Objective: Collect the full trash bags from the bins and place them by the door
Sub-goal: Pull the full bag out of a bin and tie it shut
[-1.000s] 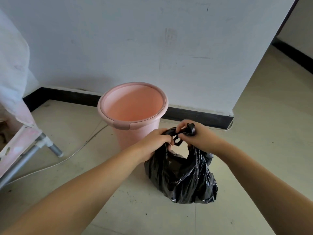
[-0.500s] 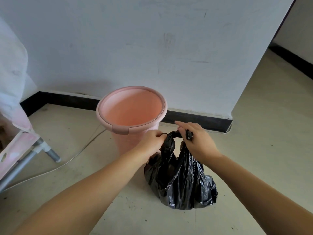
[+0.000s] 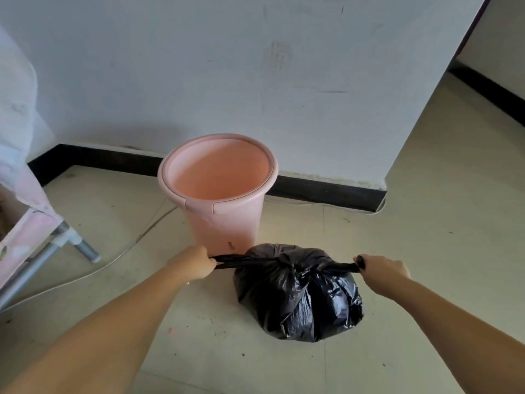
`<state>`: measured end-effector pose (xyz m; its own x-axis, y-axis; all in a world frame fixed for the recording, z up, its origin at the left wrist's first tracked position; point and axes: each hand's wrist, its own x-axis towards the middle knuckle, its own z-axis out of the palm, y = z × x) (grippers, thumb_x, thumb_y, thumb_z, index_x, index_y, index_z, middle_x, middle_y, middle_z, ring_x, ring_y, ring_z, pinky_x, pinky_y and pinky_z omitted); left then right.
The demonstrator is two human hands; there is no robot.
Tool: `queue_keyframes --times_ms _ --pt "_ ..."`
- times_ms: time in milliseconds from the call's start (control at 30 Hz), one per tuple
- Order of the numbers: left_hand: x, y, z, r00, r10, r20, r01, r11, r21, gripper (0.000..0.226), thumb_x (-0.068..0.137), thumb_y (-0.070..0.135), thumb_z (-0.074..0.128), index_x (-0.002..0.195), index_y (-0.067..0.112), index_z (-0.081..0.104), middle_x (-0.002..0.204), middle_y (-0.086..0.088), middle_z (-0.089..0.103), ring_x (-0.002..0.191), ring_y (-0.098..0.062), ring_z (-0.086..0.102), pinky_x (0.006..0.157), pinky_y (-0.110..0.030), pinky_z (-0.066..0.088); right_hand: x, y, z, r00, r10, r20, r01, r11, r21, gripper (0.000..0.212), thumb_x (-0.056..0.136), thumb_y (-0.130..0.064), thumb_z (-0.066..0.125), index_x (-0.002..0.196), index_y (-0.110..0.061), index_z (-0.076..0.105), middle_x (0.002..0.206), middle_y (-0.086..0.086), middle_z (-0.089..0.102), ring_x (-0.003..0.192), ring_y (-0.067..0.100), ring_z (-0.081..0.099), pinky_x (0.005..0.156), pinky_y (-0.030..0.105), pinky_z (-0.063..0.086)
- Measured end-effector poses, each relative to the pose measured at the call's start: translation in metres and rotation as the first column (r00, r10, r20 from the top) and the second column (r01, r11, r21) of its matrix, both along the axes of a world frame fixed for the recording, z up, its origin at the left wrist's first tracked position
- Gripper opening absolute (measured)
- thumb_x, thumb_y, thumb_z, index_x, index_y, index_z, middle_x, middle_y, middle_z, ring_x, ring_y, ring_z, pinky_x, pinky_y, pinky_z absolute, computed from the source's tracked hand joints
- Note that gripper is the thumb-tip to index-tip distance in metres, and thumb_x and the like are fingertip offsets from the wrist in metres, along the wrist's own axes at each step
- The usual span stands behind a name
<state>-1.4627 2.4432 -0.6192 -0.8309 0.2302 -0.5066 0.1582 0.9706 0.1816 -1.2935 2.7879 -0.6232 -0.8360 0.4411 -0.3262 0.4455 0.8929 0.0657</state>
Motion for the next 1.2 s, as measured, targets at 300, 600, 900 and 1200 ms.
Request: queue_keyframes --times_ms 300,600,900,1200 --pt "0.002 -0.004 -0.004 0.982 0.053 -0.183 -0.052 0.999 0.01 0.021 0.093 0.026 0.038 0.088 0.013 0.055 0.081 -0.003 0.054 0.07 -0.023 0.055 0.061 -0.027 0.041 0.0 0.014 -0.01 0.988 -0.101 0.118 0.119 0.981 -0.155 0.02 0.096 -0.008 0.033 0.093 -0.021 0.049 0.073 -0.001 0.055 0.068 0.022 0.061 0.056 0.03 0.046" --pt "-0.003 0.02 0.043 0.952 0.188 0.242 -0.306 0.595 0.743 0.021 0.087 -0.012 0.045 0.091 -0.001 0.063 0.09 -0.014 0.065 0.09 -0.025 0.064 0.068 -0.022 0.058 -0.032 -0.01 0.057 0.801 -0.598 0.014 -0.011 -0.039 -0.999 0.009 0.091 0.0 0.053 0.095 -0.004 0.061 0.086 0.009 0.063 0.064 0.008 0.069 0.055 0.017 0.056" --pt "0.034 0.068 0.091 0.948 -0.318 0.022 0.221 0.705 0.674 0.028 0.094 0.007 0.048 0.093 0.021 0.072 0.051 0.009 0.058 0.037 -0.004 0.038 0.047 -0.017 0.034 -0.046 -0.044 0.08 0.818 -0.474 -0.326 -0.078 0.47 -0.879 0.02 0.093 -0.021 0.057 0.075 -0.012 0.058 0.055 0.0 0.043 0.047 0.012 0.033 0.045 0.021 0.026" --pt "0.074 0.104 0.123 0.771 -0.598 -0.219 0.619 0.623 0.478 0.028 0.084 0.004 0.051 0.091 0.017 0.074 0.087 0.004 0.073 0.073 -0.01 0.061 0.072 -0.028 0.045 -0.056 -0.091 0.103 0.83 -0.449 -0.332 -0.232 0.264 -0.936 0.024 0.095 -0.017 0.053 0.085 -0.001 0.067 0.069 0.008 0.063 0.062 0.016 0.056 0.064 0.028 0.048"
